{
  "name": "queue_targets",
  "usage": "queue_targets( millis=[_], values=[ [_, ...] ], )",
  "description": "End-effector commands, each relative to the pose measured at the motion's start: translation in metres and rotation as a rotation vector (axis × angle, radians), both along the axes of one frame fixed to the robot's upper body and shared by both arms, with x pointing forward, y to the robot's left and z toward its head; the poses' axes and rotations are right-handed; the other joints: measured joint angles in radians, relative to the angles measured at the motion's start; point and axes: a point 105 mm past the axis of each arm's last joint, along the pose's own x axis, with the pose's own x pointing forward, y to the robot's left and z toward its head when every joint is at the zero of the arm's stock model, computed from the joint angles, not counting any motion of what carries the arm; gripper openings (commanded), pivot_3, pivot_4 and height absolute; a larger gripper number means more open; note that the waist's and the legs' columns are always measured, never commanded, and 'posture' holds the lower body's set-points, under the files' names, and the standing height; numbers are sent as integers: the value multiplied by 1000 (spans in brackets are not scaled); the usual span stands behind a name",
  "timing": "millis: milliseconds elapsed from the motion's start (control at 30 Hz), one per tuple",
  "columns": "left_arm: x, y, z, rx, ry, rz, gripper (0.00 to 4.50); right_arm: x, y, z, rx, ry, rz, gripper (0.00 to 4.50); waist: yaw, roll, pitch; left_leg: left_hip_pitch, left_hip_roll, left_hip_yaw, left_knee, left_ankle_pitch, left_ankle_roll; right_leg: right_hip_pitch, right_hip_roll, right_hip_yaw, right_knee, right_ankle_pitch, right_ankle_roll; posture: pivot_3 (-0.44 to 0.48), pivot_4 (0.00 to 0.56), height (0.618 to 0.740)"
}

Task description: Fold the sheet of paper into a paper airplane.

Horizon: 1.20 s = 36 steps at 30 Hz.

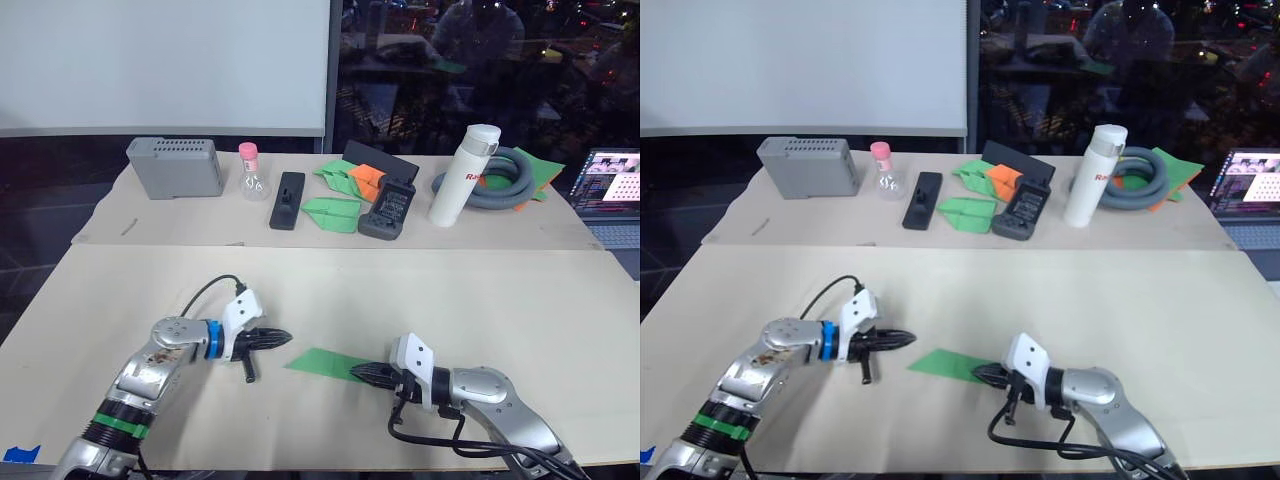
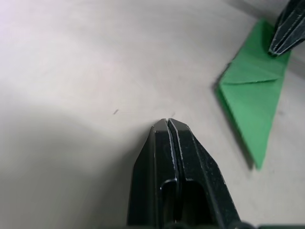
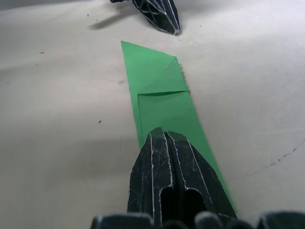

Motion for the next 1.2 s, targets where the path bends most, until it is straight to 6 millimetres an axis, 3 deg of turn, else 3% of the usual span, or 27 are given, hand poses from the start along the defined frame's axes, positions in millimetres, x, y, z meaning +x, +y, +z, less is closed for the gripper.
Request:
queue_targets(
  millis=[33,100,200,367,533,667,800,900,1100,1200],
  values=[
    [3,-4,26,-123,-12,4,0,-8,-8,-28,-80,102,-18,18,1,0,0,-1,0,0,0,0,0,-1,0,0,0,0,0,0,150,740],
    [-3,-15,32,-137,-13,-72,0,-8,-7,-28,-82,102,-12,18,2,-1,0,-2,0,0,0,0,0,-2,0,0,0,0,0,0,150,740],
    [-13,-30,22,-64,-25,-183,0,-6,-7,-27,-80,97,-14,18,3,-1,0,-3,-1,0,0,0,-1,-2,0,0,0,0,0,0,150,740],
    [-12,-55,13,-74,-23,-231,0,-3,-7,-25,-72,87,-45,18,3,-1,1,-5,0,0,-2,1,-1,-3,0,1,-1,0,-1,0,150,740],
    [-16,-67,3,-55,-2,-287,0,-3,-10,-25,-76,83,-68,18,5,-1,1,-7,0,0,-2,2,-2,-3,0,0,0,0,-1,0,150,740],
    [-18,-56,-13,31,26,-292,0,-3,-12,-25,-82,81,-76,18,7,-1,1,-6,-1,0,-2,2,-2,-3,0,0,-1,0,-1,0,150,740],
    [-38,-32,-37,134,80,-349,0,-2,-12,-25,-85,80,-76,18,5,-1,0,-4,0,0,-2,1,-2,-3,0,0,-1,0,-1,0,150,740],
    [-48,-15,-42,154,116,-337,0,-2,-12,-27,-91,79,-67,18,4,-1,-1,-1,0,0,-5,1,-2,-2,0,0,-1,0,-1,0,150,740],
    [-57,-1,-29,84,146,-291,0,-3,-10,-28,-92,86,-54,18,3,0,-2,5,0,1,-10,2,-2,1,-1,1,-1,-1,-3,0,150,740],
    [-43,-9,-5,-65,113,-224,0,-3,-10,-29,-96,87,-48,18,4,-1,-2,5,0,1,-10,2,-3,0,0,0,-1,-1,-3,0,150,740]
  ],
)
